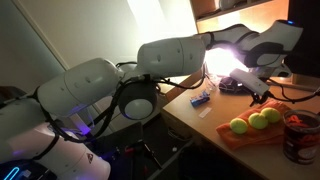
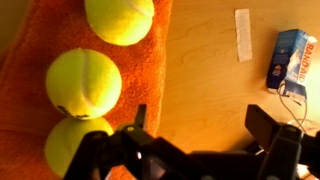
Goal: Put the middle tennis bowl in the can
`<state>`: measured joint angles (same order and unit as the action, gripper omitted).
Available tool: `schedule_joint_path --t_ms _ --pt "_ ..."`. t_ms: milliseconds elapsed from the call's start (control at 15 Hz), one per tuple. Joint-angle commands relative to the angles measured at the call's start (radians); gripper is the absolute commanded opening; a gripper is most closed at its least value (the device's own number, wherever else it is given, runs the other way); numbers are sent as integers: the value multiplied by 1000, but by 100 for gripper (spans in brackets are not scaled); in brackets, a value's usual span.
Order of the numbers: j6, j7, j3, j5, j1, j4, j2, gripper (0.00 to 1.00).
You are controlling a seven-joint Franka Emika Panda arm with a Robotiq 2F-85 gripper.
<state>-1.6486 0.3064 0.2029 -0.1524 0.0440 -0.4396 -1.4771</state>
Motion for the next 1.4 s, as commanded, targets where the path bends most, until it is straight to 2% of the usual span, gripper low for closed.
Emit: schedule_joint_path --t_ms 0,467,867,1333 --pt "-31 -138 -12 -57 10 -6 -2 100" --pt "-158 -401 -35 -79 -4 -5 -5 100" --pt "-266 -727 -125 -45 -42 -27 -7 100" --pt "-209 -1126 -236 24 -106 -25 -10 100"
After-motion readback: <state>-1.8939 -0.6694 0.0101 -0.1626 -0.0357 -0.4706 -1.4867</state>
